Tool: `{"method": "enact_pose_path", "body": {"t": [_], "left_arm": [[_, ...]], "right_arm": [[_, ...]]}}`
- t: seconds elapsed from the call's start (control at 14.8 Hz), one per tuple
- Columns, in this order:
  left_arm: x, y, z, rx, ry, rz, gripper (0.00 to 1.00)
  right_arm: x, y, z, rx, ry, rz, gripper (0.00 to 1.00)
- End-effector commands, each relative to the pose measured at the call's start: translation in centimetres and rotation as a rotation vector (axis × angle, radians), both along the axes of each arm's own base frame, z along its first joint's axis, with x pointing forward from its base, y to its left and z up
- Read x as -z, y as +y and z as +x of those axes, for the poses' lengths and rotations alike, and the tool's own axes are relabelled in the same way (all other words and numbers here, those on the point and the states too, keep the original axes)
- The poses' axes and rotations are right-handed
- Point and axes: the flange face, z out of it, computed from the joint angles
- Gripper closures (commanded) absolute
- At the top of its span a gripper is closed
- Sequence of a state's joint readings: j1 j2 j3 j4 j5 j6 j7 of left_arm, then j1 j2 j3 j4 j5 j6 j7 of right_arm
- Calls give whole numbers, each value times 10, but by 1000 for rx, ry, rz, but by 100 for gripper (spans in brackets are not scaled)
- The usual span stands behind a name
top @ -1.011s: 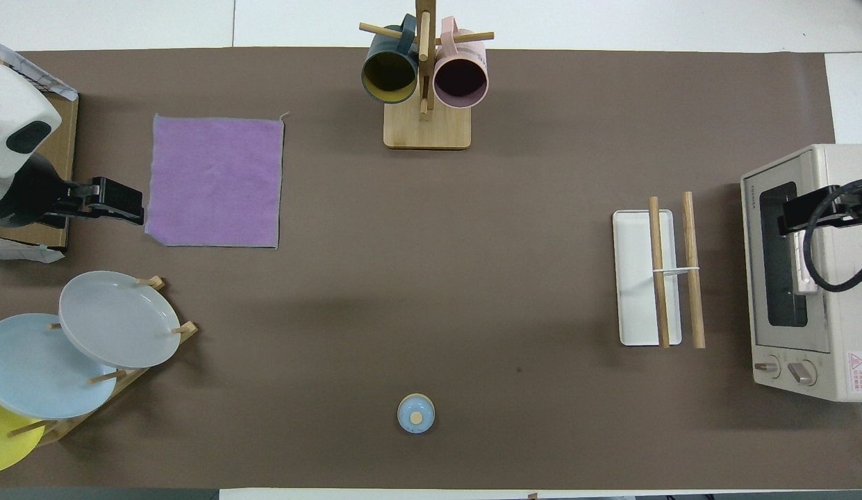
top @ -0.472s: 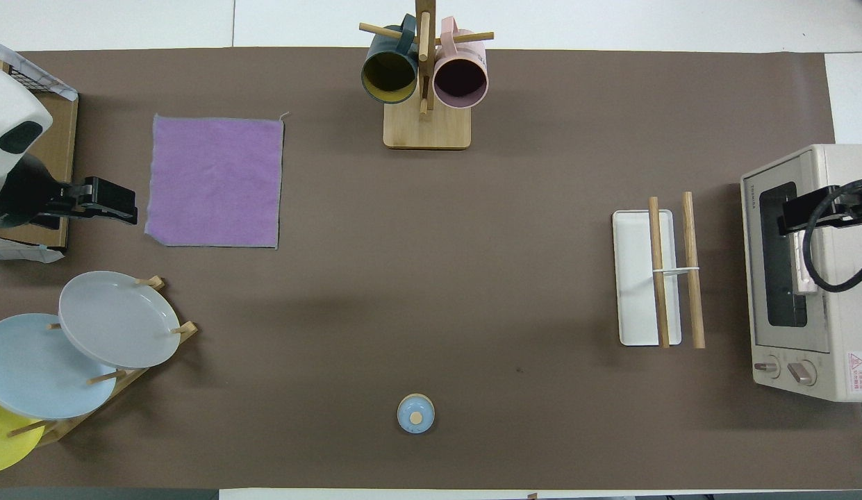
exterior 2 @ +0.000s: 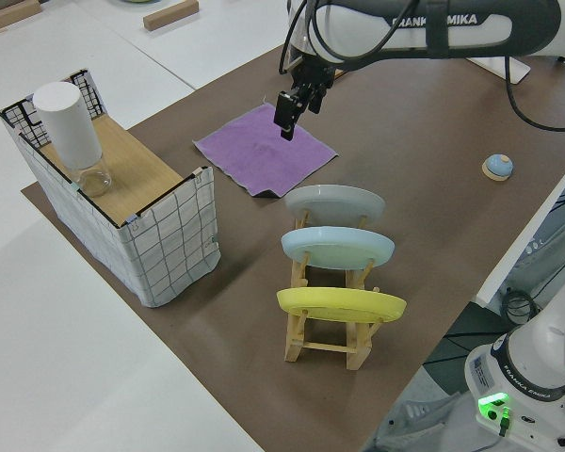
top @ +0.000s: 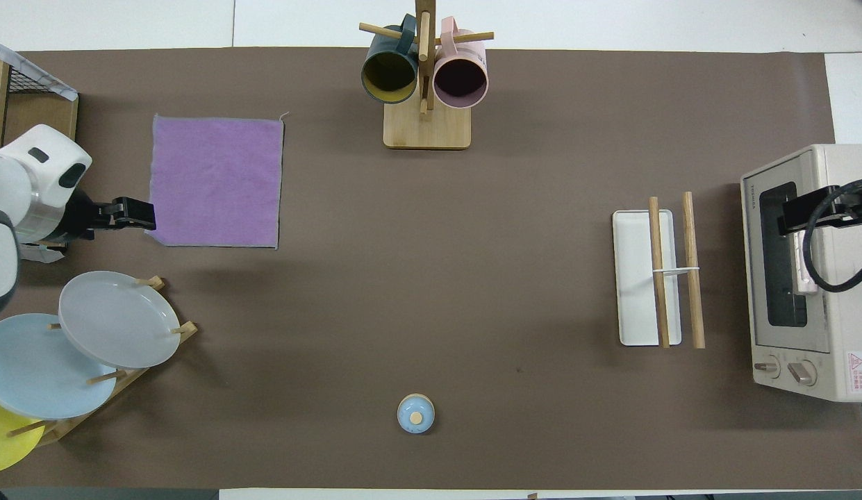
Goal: Fold towel and hang on rack
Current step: 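Reach the left gripper to the nearest corner of the purple towel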
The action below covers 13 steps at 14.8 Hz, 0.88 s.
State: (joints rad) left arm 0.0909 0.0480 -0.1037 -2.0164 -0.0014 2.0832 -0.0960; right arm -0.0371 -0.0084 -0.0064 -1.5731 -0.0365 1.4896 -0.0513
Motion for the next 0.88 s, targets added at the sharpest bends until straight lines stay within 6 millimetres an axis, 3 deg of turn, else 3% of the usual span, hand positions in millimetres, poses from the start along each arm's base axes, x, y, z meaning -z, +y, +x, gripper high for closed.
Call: {"method": "enact_pose_path", "body": {"t": [0.0,0.27,0.47,0.67,0.81], "left_arm": [[60,19,19,-23,3,-17,0],[109,45,30,-80,14,-33,0],[130,48,35,-121,10,-70,5],[131,50,36,-127,14,-72,26],[131,51,34,-128,23,-72,49]], "right_arm": [[-2,-3,-7,-3,6,-1,0],[-1,-3,-7,-3,8,-1,0],[-1,-3,-7,-3,8,1,0],[-2,-3,-7,-3,6,0,0],[-2,-3,-7,-3,6,-1,0]]}}
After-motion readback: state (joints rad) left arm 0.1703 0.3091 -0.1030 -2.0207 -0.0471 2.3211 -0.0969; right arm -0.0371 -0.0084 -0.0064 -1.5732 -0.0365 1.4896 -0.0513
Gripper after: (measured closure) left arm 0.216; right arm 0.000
